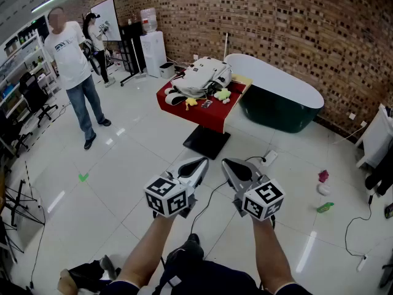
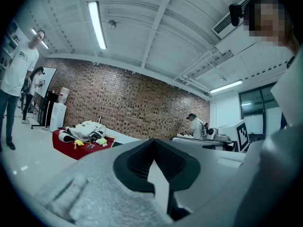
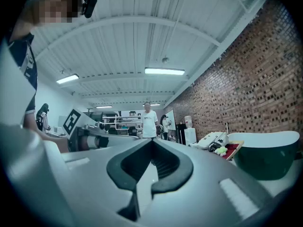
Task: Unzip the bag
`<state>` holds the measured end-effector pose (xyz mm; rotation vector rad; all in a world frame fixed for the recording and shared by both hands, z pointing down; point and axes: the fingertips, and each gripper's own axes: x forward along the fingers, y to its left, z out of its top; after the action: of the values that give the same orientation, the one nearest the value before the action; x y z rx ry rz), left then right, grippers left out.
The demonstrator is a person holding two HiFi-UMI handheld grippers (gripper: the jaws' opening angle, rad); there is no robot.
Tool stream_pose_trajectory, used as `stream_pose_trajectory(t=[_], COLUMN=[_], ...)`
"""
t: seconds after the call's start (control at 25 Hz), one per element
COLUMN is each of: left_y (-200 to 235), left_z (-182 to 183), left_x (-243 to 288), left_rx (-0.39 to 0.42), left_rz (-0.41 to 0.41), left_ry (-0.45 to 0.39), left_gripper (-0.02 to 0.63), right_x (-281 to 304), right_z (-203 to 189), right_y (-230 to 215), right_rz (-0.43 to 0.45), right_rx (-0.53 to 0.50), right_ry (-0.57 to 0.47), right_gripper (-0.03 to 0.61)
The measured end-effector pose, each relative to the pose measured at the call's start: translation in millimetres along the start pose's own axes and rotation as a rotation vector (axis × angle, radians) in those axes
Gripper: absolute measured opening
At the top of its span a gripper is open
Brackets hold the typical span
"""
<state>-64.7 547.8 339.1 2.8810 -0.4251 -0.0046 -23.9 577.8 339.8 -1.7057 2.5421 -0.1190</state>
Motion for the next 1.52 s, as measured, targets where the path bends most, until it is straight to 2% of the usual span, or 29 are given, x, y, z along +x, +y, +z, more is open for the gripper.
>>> stream_pose_trajectory(t=[0.28, 0.44, 0.64, 0.96, 1.2, 1.32, 1.52], left_y=[60.1, 114.2, 177.5, 257.3, 306.0, 330.8, 376.8], left_z=[-2.5, 5.1, 9.2, 9.5, -7.5, -15.7, -30.0], left_x=[28.9, 47.6, 68.2, 107.7, 163.2, 204.0, 262.8], left_rx=[-0.021, -0.019, -0.056, -0.100, -0.118, -0.117, -0.124], left_rz=[-0.007, -0.011, -0.013, 0.002, 0.030, 0.050, 0.142], left_ry=[0.004, 0.011, 0.034, 0.059, 0.106, 0.120, 0.154], left_gripper=[0.000, 0.000, 0.000, 0.000, 0.000, 0.000, 0.000], right_x=[49.9, 98.0, 153.7, 221.4, 258.8, 276.3, 309.0], right_z=[-13.3, -15.8, -19.5, -30.8, -45.7, -59.5, -79.0], right_y=[-36.1, -62.4, -89.8, -139.3, -205.6, -251.8, -318.1], right_rz=[-0.014, -0.029, -0.047, -0.057, -0.053, -0.053, -0.006], right_rx=[-0.001, -0.011, -0.007, 0.015, 0.042, 0.013, -0.007], right_ry=[0.039, 0.066, 0.109, 0.148, 0.155, 0.181, 0.232], right_gripper=[0.006, 0.006, 0.006, 0.006, 0.006, 0.006, 0.006])
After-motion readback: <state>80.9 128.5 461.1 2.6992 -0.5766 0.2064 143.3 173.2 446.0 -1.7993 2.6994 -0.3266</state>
